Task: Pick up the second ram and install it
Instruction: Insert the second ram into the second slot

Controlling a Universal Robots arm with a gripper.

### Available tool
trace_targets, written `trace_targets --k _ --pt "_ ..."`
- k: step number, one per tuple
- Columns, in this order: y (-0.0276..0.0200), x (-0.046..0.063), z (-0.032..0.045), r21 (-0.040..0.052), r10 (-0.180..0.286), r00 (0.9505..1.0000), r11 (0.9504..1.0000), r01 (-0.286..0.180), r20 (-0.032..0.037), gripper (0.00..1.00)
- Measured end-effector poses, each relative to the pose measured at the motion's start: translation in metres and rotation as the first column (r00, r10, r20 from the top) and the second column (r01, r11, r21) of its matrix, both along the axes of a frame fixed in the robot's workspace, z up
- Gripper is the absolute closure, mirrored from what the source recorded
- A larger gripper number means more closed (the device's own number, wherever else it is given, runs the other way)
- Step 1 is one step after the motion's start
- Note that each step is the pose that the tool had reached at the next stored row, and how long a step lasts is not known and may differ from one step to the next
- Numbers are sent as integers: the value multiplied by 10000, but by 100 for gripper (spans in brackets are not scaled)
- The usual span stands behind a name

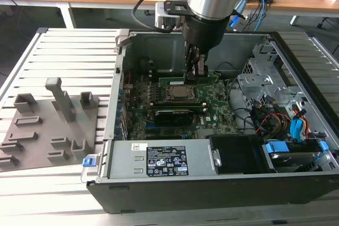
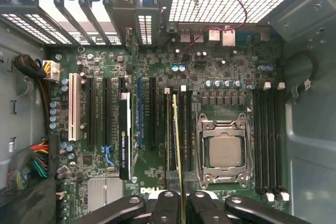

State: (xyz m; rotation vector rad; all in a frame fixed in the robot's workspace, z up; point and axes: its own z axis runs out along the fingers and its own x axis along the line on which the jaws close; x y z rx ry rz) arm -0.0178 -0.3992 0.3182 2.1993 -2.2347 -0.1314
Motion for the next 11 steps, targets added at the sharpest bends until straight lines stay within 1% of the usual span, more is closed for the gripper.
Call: trace_targets --k 10,11 --pt "0 0 -91 1 0 10000 10000 0 0 86" --pt "0 0 -112 0 0 10000 10000 0 0 86"
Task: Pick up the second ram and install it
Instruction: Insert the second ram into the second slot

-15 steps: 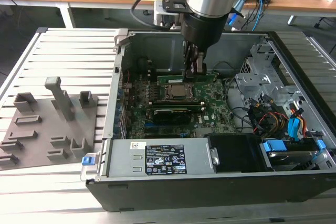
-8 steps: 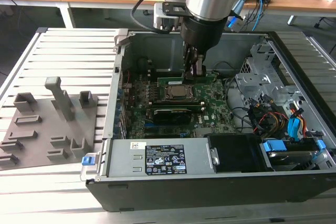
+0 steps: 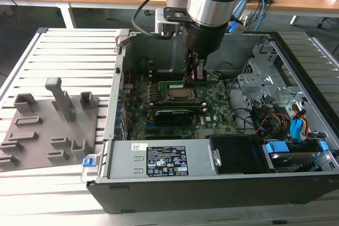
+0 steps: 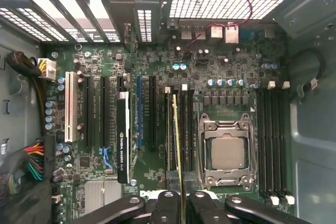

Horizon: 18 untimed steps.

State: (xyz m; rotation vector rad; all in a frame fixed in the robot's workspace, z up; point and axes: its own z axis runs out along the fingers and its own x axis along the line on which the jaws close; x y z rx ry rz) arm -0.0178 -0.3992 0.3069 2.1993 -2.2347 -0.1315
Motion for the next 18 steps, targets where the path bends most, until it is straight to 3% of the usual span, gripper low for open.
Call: trace_targets --k 8,18 --pt "0 0 -150 1 0 10000 10000 0 1 86" --pt "0 0 -238 1 -116 9999 9999 116 0 86"
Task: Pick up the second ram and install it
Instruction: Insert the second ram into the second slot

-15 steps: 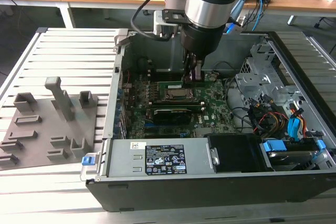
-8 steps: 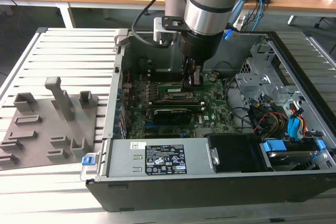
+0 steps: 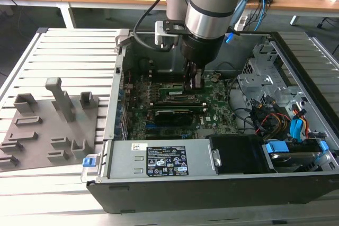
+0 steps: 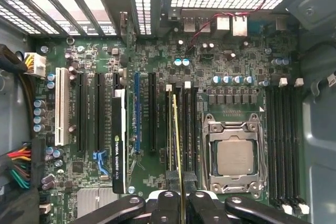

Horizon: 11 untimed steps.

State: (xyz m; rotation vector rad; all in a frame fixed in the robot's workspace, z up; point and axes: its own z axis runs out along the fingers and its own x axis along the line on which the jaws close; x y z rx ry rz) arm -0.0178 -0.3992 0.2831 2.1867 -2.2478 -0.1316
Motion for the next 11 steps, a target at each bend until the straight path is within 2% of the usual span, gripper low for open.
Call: trace_targets --k 3,7,10,11 --pt "0 0 -17 -3 -707 9975 9975 707 -1 86" --pt "0 0 -47 1 -715 9974 9974 715 0 86" --pt "48 0 -69 -1 -714 9974 9974 714 0 86" --pt "79 -1 -80 0 -715 9974 9974 715 1 86"
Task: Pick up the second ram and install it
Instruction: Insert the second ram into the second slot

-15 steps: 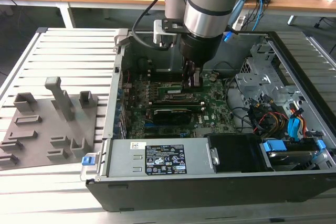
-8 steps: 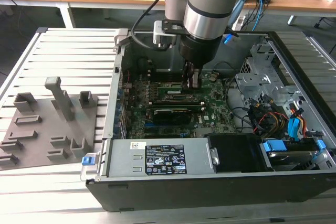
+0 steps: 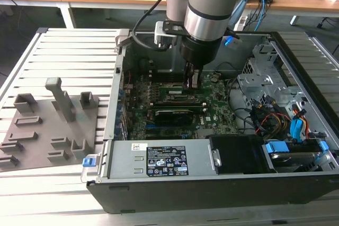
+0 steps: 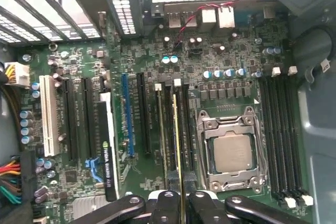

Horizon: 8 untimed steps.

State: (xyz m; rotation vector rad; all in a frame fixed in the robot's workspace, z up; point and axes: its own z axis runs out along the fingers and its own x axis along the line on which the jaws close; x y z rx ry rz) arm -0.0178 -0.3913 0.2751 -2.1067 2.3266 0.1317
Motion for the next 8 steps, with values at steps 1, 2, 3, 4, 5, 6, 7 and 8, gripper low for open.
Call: trace_targets --k 1,2,3,4,5,6,7,8 --pt "17 -1 -20 0 -1 10000 10000 1 -1 86" --pt "19 -6 -45 -1 0 10000 10000 0 0 86" --pt "20 -12 -74 0 0 10000 10000 0 0 86" --pt "19 -17 -99 0 0 10000 10000 0 0 86" --pt "20 -30 -125 0 9 10000 10000 -9 0 86" --pt "20 -46 -142 0 10 10000 10000 -10 0 86" --pt "23 -72 -161 -1 10 10000 10000 -10 0 86" --pt "26 -88 -174 0 11 10000 10000 -11 0 86"
